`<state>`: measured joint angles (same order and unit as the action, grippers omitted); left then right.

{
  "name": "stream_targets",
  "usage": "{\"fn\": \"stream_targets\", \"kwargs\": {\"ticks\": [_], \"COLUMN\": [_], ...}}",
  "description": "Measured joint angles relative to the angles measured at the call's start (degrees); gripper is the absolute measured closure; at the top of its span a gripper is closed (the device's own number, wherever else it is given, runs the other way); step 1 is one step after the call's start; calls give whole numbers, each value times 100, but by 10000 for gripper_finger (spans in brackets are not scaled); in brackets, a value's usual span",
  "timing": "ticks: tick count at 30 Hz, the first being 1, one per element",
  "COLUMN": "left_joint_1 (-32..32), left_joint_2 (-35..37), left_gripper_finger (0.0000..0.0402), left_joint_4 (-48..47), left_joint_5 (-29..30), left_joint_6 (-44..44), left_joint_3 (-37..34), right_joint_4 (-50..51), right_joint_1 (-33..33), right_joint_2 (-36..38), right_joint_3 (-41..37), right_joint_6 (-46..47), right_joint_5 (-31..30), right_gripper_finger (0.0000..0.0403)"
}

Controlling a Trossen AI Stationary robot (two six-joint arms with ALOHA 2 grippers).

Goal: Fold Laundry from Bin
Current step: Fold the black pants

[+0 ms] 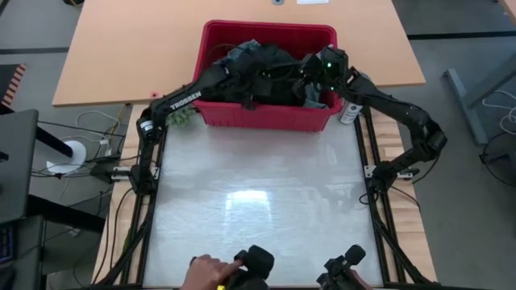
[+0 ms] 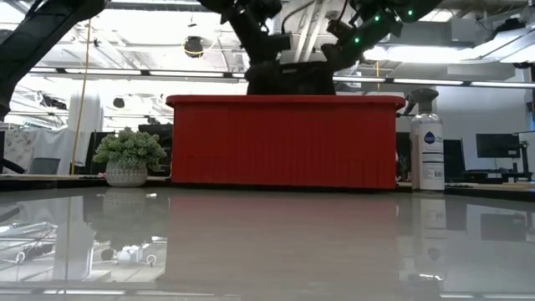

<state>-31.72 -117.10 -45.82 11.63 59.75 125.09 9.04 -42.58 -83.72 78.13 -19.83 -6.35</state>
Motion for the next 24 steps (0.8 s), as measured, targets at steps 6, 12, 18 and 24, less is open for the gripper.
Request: {"fn": "stream_targets", "kwargs": {"ticks": [6, 12, 18, 24], "left_joint_1": [1, 114, 270, 577], "left_joint_2": [0, 374, 726, 1071], "left_gripper_finger": [401, 401, 401, 401], "left_joint_4": [-131, 357, 998, 1470], "left_joint_5": [617, 879, 1217, 1175], "left_joint_6": [131, 411, 573, 218], "left_joint_3": [912, 989, 969, 977], "right_joint_4": [569, 923, 1217, 1463], "right_joint_1": [-112, -146, -156, 57], "right_joint_2": [0, 0, 2, 7], "right_joint_3": [907, 1858, 2551, 2880], "right_joint_6": [-272, -653, -719, -717], "right_joint_5": [2, 22, 24, 55], "right_gripper_finger": [369, 369, 369, 369]}}
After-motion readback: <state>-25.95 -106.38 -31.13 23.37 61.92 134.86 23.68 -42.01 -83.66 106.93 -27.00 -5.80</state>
